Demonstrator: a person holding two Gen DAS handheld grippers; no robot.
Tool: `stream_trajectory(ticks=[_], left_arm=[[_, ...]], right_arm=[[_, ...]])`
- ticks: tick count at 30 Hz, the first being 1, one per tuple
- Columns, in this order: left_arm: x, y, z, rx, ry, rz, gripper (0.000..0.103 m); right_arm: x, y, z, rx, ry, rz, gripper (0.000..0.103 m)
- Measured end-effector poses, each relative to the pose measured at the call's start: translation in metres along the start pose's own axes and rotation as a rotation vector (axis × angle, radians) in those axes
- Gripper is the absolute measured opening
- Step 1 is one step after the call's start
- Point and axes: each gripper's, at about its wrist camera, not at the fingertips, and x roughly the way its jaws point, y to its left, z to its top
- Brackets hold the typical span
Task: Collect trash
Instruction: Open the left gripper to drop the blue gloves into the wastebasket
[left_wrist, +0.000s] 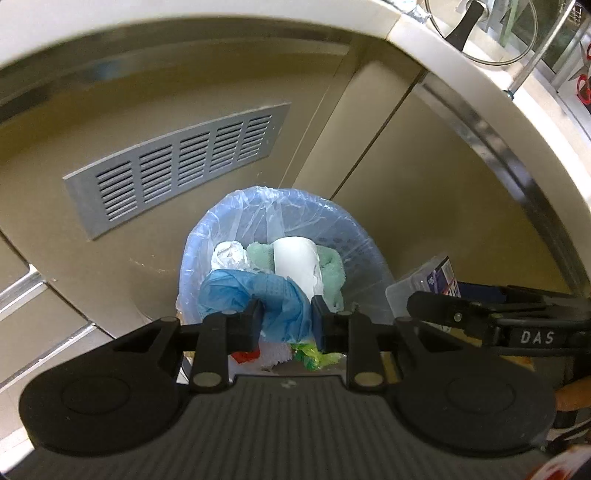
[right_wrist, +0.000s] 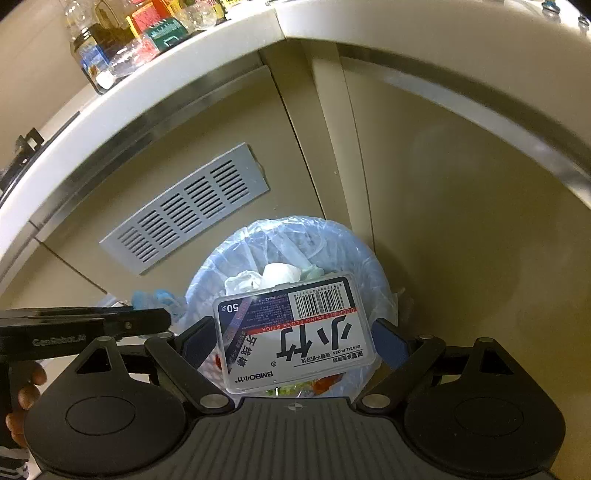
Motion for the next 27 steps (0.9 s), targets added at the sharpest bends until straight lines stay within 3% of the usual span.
stream_trajectory(ticks=[11, 17, 27], left_arm=[[0.045, 0.010, 0.010, 0.040, 0.024, 0.011, 0.029], [0.055, 0.006, 0.012, 0.052, 0.027, 0.006, 0.047], [0.042, 0.008, 0.011, 0.010, 0.002, 0.023, 0.048]], right_arm=[[0.024, -0.008, -0.003, 0.012, 0.004, -0.029, 0.090], [0.028, -0.011, -0.001, 0.002, 0.007, -0.030, 0.090], [0.038, -0.013, 0.000, -0.029, 0.009, -0.012, 0.090]])
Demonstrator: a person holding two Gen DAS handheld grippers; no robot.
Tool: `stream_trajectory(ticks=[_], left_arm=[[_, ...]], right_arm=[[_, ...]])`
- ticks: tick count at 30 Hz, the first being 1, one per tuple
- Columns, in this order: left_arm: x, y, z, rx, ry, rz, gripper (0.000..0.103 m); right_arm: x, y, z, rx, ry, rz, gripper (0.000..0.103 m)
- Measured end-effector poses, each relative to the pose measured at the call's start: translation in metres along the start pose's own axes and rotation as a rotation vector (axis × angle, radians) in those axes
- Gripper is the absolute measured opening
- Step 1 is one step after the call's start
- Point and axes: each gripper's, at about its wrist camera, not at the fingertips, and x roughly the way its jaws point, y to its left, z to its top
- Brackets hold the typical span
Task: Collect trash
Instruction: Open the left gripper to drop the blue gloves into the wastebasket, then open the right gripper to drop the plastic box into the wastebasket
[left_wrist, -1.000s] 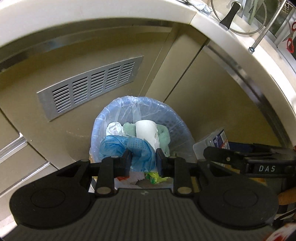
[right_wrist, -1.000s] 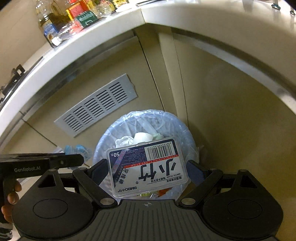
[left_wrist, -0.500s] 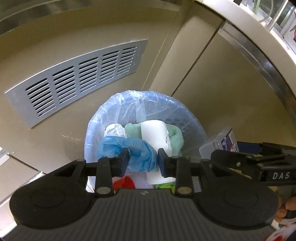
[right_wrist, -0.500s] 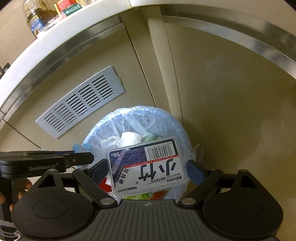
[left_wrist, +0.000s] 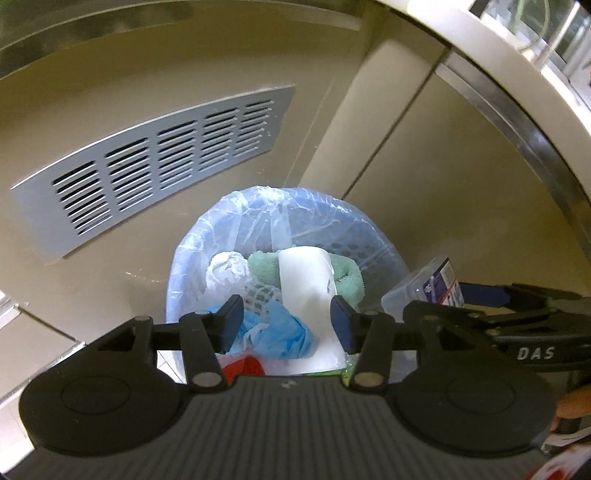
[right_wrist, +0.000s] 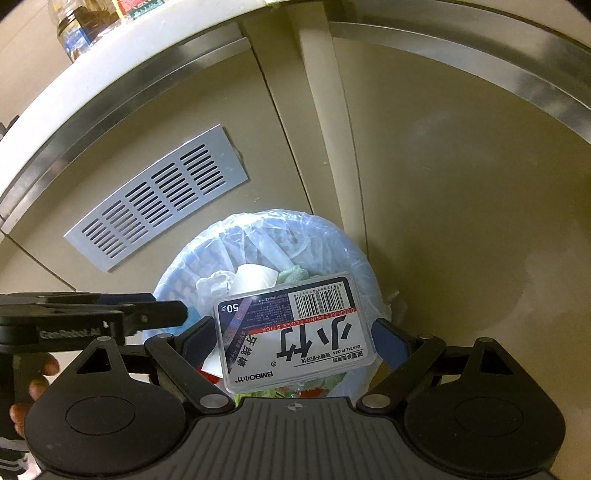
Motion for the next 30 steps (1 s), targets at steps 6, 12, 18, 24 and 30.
stream_trajectory(ticks=[6, 12, 18, 24, 30], left_arm=[[-0.023, 0.011, -0.009, -0.055, -0.013, 0.045, 0.048], [-0.042, 0.031, -0.025, -0.118, 0.000, 0.103, 0.048], [-0.051, 0.041, -0.031, -0.155, -0.005, 0.126, 0.048], [-0.053, 0.047, -0.032, -0.165, -0.011, 0.135, 0.048], [-0.049, 0.052, -0.030, -0.172, -0.007, 0.142, 0.047]], right_arm=[[0.009, 0.003, 0.001, -0.037, 0.000, 0.018, 0.090], [0.017, 0.009, 0.003, -0.055, 0.019, 0.048, 0.091], [0.020, 0.013, 0.007, -0.052, 0.023, 0.044, 0.093], [0.022, 0.012, 0.001, -0.065, 0.069, 0.007, 0.060], [0.032, 0.006, -0.010, -0.044, 0.131, 0.027, 0.025]])
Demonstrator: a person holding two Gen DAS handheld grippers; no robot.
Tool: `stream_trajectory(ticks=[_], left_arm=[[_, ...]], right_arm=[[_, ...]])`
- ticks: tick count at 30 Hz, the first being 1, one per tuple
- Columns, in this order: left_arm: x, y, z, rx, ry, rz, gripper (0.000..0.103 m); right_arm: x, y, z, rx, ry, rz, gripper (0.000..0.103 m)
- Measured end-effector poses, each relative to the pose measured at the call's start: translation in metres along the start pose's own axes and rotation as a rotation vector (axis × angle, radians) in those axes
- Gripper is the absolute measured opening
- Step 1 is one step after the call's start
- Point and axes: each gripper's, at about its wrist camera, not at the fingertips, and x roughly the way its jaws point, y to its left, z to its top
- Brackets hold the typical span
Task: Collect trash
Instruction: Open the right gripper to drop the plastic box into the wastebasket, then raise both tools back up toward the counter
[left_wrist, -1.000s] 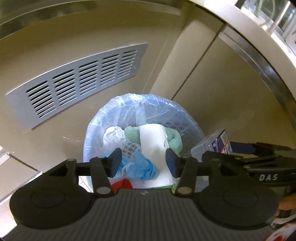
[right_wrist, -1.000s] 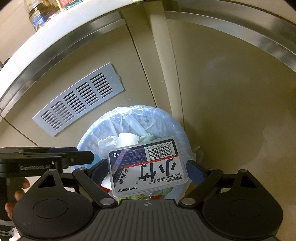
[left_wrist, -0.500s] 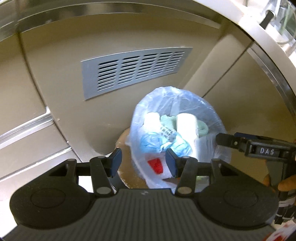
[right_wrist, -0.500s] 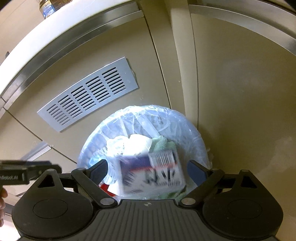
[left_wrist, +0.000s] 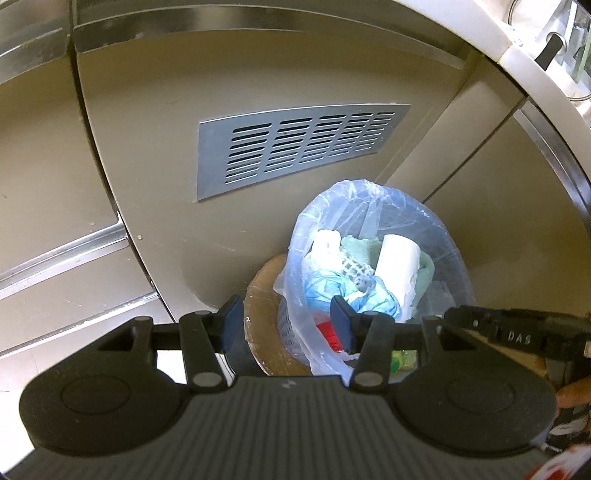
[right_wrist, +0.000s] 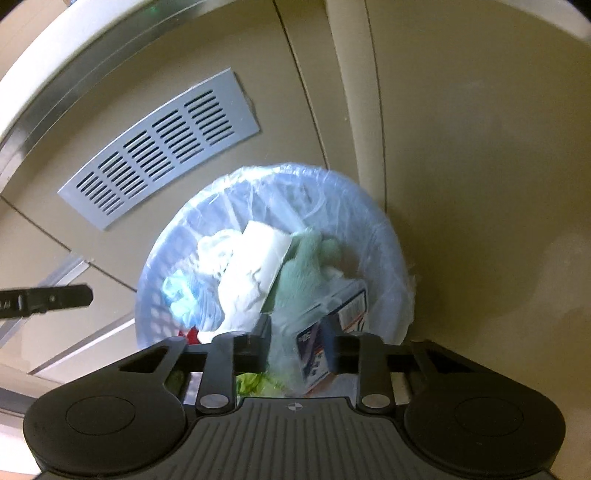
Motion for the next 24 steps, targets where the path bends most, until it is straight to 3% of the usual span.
stream_trajectory(ticks=[9, 15, 20, 24], left_arm=[[0.010, 0.004, -0.001, -0.006, 0.016, 0.008, 0.047], [0.014, 0.004, -0.003, -0.004, 0.023, 0.017, 0.047], [0.012, 0.000, -0.003, 0.000, 0.018, 0.018, 0.047], [0.007, -0.003, -0.001, 0.003, 0.011, 0.014, 0.047]], right_arm=[[0.038, -0.007, 0.006, 0.061, 0.052, -0.017, 0.024], [0.061, -0.001, 0.012, 0.008, 0.069, -0.063, 0.024], [0.060, -0.001, 0.011, -0.006, 0.076, -0.067, 0.024], [0.040, -0.001, 0.010, -0.009, 0.025, -0.037, 0.025]])
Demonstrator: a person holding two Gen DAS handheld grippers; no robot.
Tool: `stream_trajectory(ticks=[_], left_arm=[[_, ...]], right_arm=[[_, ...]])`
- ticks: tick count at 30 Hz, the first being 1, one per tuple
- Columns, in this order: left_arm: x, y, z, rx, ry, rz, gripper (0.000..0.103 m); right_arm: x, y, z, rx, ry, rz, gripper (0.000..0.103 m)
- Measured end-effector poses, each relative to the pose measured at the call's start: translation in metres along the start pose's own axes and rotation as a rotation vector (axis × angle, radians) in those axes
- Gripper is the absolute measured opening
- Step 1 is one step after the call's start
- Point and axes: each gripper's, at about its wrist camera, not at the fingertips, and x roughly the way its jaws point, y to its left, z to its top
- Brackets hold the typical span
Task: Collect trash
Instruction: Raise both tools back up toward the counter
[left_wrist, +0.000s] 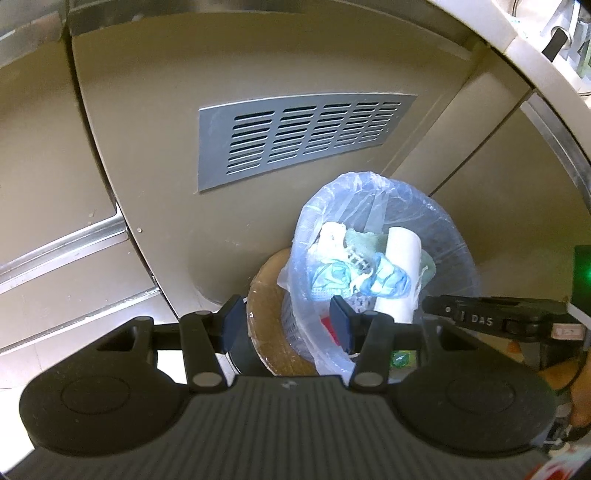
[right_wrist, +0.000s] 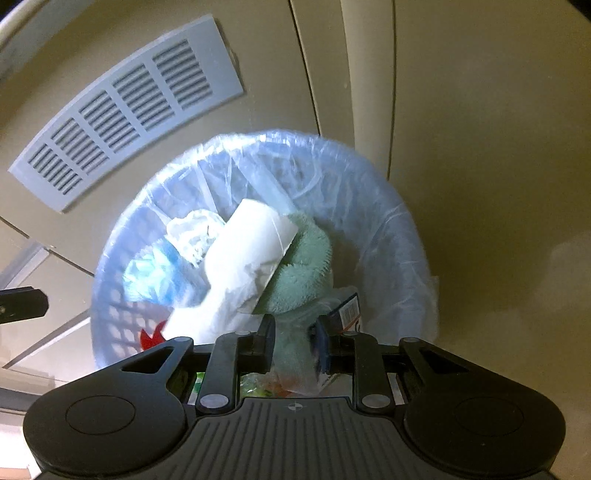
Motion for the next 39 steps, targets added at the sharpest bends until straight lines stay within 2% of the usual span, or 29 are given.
stream_trajectory(ticks=[3, 5, 6, 14, 23, 33, 39], left_arm=[[-0.008, -0.006, 0.002, 0.004, -0.006, -0.007, 0.047], [-0.015, -0.012, 0.003, 0.009, -0.016, -0.011, 0.047], [-0.019, -0.016, 0.003, 0.012, -0.020, -0.012, 0.047], [-0.062, -0.045, 0.003, 0.023, -0.057, -0.014, 0.047], [-0.116, -0.081, 0.001, 0.056, -0.088, 0.017, 0.047], [-0.158, -0.108, 0.003, 0.095, -0.147, 0.004, 0.047], [-0.169, -0.119, 0.018, 0.127, -0.187, -0.023, 0.047]], right_arm=[[-0.020, 0.002, -0.002, 0.006, -0.028, 0.011, 0.028], [-0.036, 0.003, -0.004, 0.007, -0.055, 0.022, 0.047], [-0.044, 0.004, -0.005, 0.007, -0.067, 0.027, 0.050], [-0.104, 0.019, -0.014, 0.001, -0.105, 0.072, 0.051], [-0.173, 0.019, -0.017, -0.030, -0.142, 0.116, 0.053], [-0.223, 0.002, -0.022, -0.019, -0.192, 0.136, 0.053], [-0.243, -0.005, -0.017, -0.005, -0.229, 0.133, 0.053]])
